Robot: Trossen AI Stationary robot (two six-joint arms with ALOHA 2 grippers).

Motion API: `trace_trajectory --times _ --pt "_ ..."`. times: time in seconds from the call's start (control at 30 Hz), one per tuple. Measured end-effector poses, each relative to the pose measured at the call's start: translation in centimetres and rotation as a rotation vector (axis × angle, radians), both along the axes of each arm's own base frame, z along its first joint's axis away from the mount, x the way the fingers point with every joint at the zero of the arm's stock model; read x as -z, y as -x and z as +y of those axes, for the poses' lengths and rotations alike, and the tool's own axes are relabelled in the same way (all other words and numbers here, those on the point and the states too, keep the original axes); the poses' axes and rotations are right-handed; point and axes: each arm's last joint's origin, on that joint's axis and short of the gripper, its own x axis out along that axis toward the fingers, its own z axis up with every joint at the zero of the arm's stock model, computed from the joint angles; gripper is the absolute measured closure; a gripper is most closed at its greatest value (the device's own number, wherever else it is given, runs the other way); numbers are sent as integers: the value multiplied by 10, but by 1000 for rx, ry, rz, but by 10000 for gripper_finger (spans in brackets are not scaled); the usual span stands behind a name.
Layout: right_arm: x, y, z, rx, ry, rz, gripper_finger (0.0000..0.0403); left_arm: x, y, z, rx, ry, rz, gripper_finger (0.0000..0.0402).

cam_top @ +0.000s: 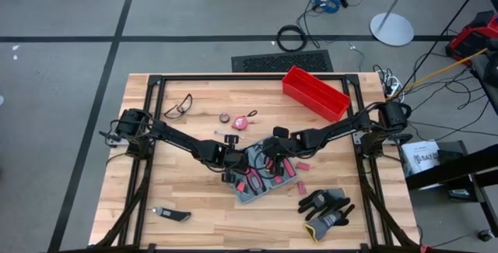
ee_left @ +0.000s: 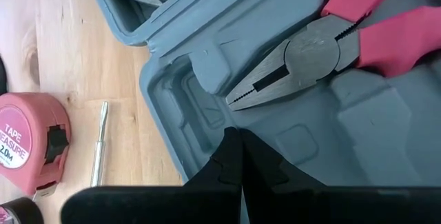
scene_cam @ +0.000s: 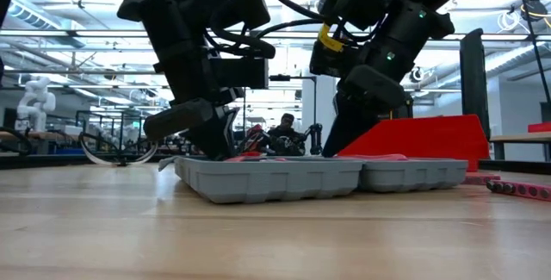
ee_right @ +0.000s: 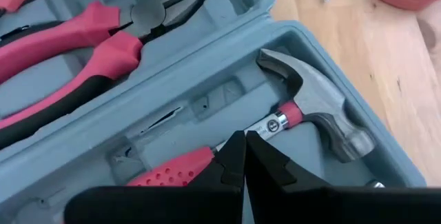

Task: Prefit tool cases
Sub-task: Put the hammer into the toolbox

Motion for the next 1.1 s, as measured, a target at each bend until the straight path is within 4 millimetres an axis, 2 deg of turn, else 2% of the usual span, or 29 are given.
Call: trace_trajectory --times 0.27,0.5,0.87,1.1 --pt "5 0 0 -2 2 23 403 0 0 0 -1 0 0 401" --pt "17 -2 0 -11 -14 57 403 0 0 0 -1 1 2 401" --pt "18 -2 0 -27 -24 63 403 0 0 0 -1 1 -1 401" --pt "28 -4 7 -28 -25 74 403 0 0 0 -2 -3 -4 401"
